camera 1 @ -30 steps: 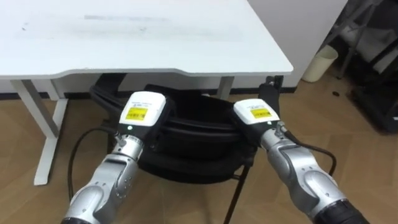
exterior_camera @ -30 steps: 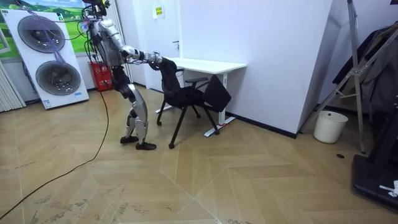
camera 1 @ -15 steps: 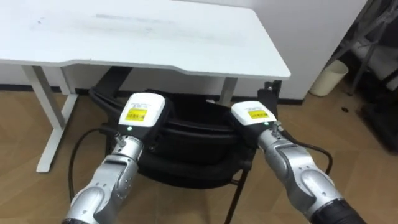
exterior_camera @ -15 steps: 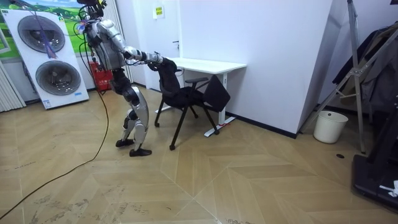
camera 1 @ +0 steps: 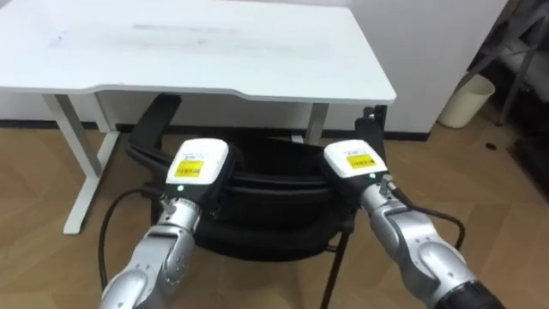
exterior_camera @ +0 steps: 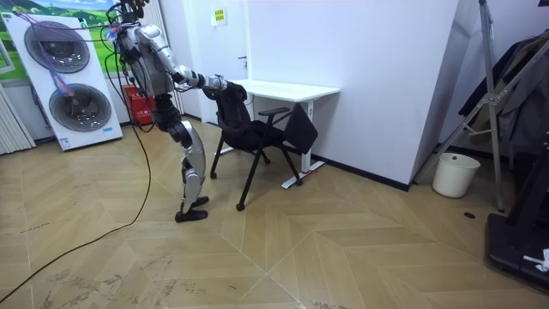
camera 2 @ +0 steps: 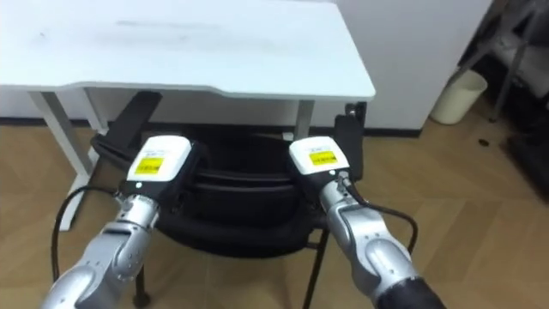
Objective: Push chair
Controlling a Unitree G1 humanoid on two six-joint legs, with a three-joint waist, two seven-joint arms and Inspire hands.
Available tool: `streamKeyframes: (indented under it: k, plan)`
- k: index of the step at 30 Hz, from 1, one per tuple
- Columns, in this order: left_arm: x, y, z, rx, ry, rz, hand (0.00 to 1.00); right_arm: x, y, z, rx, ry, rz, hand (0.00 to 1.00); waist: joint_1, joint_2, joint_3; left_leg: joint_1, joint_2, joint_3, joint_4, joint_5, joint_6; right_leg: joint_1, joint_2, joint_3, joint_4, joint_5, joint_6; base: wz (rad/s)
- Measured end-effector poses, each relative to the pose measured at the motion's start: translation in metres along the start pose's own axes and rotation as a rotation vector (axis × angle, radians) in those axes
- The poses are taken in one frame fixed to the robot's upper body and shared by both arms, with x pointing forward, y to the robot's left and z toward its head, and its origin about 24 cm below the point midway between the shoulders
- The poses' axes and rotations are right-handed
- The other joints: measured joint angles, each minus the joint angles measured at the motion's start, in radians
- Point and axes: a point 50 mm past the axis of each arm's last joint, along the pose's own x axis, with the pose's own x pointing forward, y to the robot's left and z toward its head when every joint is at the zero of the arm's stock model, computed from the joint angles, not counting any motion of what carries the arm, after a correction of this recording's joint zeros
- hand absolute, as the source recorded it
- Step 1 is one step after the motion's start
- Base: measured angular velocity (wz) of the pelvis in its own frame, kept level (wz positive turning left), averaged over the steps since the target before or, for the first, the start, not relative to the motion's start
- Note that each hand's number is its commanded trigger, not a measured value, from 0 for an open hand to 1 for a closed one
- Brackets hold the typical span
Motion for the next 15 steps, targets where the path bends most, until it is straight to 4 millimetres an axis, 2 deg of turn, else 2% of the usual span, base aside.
streamKeyframes:
  k: [1, 2, 4, 6, 7, 9, 10, 11, 15]
  plan:
    - [0.002, 0.002, 0.000, -0.035, 0.006, 0.004, 0.00, 0.001, 0.001, 0.001, 0.011, 0.009, 0.000, 0.00, 0.005, 0.004, 0.0016, 0.006, 0.000, -0.002, -0.023, 0.010, 0.002, 0.013, 0.007, -0.005, -0.032, 0.016, -0.028, -0.05]
    - [0.004, 0.004, 0.003, -0.053, 0.000, 0.008, 0.00, 0.000, 0.000, -0.003, 0.008, 0.027, 0.000, 0.00, 0.010, -0.002, -0.0020, 0.005, -0.007, -0.011, -0.050, 0.020, 0.005, 0.016, 0.007, -0.007, -0.072, 0.026, -0.045, 0.09]
    - [0.006, 0.007, 0.005, -0.070, -0.004, 0.021, 0.00, 0.001, -0.003, -0.006, 0.007, 0.042, -0.011, 0.00, 0.022, 0.001, -0.0023, -0.004, -0.020, -0.015, -0.072, 0.028, 0.006, 0.016, 0.003, -0.027, -0.126, 0.024, -0.046, 0.06]
    - [0.008, 0.008, 0.006, -0.088, -0.006, 0.023, 0.00, 0.001, -0.004, -0.007, 0.013, 0.057, -0.015, 0.00, 0.024, 0.000, 0.0000, -0.005, -0.027, -0.014, -0.089, 0.029, 0.007, 0.017, 0.000, -0.035, -0.151, 0.036, -0.067, 0.04]
    - [0.008, 0.008, 0.008, -0.106, -0.008, 0.017, 0.00, 0.001, -0.004, -0.009, 0.025, 0.070, -0.008, 0.00, 0.024, -0.001, -0.0001, -0.002, -0.029, -0.011, -0.097, 0.033, 0.014, 0.023, -0.002, -0.041, -0.159, 0.039, -0.071, 0.11]
    - [0.006, 0.005, 0.008, -0.116, -0.007, 0.008, 0.00, 0.001, -0.003, -0.010, 0.051, 0.073, 0.013, 0.00, 0.026, -0.005, -0.0021, 0.018, -0.033, -0.007, -0.128, 0.064, 0.026, 0.037, -0.002, -0.037, -0.172, 0.045, -0.071, 0.03]
    - [0.005, 0.005, 0.008, -0.124, -0.004, 0.007, 0.00, 0.001, -0.002, -0.010, 0.065, 0.070, 0.024, 0.00, 0.025, -0.013, -0.0015, 0.033, -0.041, -0.014, -0.151, 0.076, 0.030, 0.044, -0.002, -0.029, -0.182, 0.049, -0.066, 0.07]
    - [0.004, 0.006, 0.009, -0.126, -0.002, 0.008, 0.00, 0.001, -0.002, -0.009, 0.076, 0.065, 0.028, 0.00, 0.019, -0.024, -0.0058, 0.035, -0.048, -0.022, -0.166, 0.086, 0.035, 0.044, -0.001, -0.027, -0.191, 0.055, -0.068, 0.12]
    - [0.003, 0.008, 0.007, -0.138, 0.015, 0.015, 0.00, 0.001, -0.004, -0.007, 0.097, 0.041, 0.024, 0.00, 0.008, -0.031, -0.0041, 0.043, -0.057, -0.026, -0.187, 0.093, 0.042, 0.050, -0.002, -0.025, -0.209, 0.064, -0.071, 0.06]
